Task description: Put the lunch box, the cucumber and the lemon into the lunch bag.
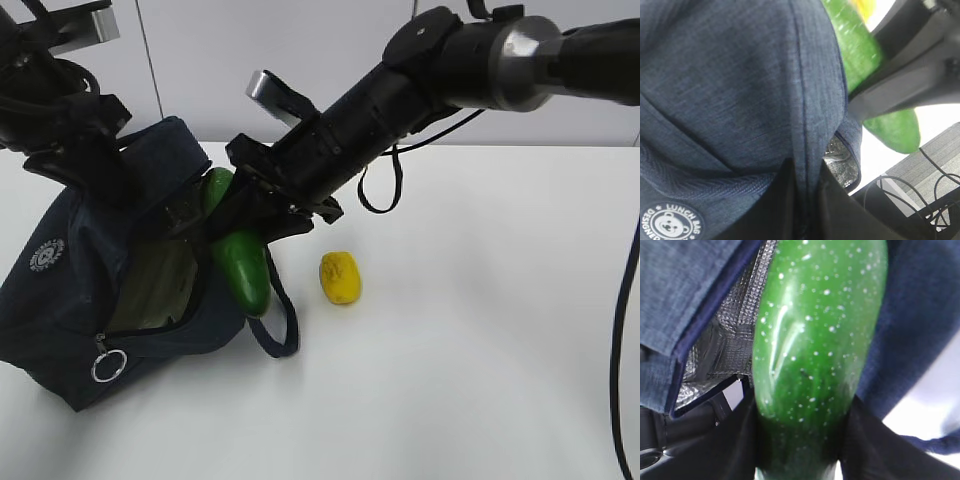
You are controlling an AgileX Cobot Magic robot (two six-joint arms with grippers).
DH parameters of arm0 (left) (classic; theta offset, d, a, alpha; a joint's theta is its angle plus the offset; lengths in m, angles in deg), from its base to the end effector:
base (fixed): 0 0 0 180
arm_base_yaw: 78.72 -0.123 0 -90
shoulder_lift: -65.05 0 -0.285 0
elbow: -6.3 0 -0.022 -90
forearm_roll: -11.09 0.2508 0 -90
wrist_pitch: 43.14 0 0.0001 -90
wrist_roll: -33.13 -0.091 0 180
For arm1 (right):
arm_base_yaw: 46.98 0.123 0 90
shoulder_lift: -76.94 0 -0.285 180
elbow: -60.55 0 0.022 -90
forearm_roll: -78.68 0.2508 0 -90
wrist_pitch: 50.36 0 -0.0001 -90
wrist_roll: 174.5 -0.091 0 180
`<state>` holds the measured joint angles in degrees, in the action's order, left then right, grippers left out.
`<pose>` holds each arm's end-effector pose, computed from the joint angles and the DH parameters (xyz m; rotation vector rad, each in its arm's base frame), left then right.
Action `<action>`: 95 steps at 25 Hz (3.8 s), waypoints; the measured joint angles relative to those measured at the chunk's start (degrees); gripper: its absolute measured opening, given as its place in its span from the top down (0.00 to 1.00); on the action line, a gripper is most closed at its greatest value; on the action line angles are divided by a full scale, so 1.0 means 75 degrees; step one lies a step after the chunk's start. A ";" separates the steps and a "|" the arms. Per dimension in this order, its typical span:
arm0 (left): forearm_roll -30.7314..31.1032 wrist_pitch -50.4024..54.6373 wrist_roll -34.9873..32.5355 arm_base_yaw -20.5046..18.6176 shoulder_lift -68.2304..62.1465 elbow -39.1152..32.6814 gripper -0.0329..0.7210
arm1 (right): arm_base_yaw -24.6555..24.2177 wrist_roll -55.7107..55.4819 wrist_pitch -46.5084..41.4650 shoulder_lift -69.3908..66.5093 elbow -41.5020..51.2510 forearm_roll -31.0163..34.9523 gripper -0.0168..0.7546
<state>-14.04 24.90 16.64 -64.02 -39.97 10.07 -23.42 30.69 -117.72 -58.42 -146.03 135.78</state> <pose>0.3222 -0.1216 0.2893 0.5972 2.8257 -0.6140 0.3987 0.2508 0.2089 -0.6400 2.6705 1.3717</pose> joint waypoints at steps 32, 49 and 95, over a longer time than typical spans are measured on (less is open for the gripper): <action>-0.0085 0.0132 -0.0012 -0.0005 0.0000 0.0000 0.93 | 0.0500 0.2485 0.1053 -0.1135 0.0000 0.3718 0.33; -0.0097 0.0199 -0.0028 -0.0005 0.0000 0.0000 0.94 | -0.0904 0.0176 0.0270 0.0234 0.0000 -0.1285 0.33; -0.0102 0.0199 -0.0153 -0.0005 0.0000 0.0000 0.94 | 0.0263 -0.3359 0.0669 -0.0530 -0.0319 -0.6746 0.65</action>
<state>-14.81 26.40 15.49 -64.06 -39.97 10.07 -21.45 5.50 -112.70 -62.40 -148.42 85.18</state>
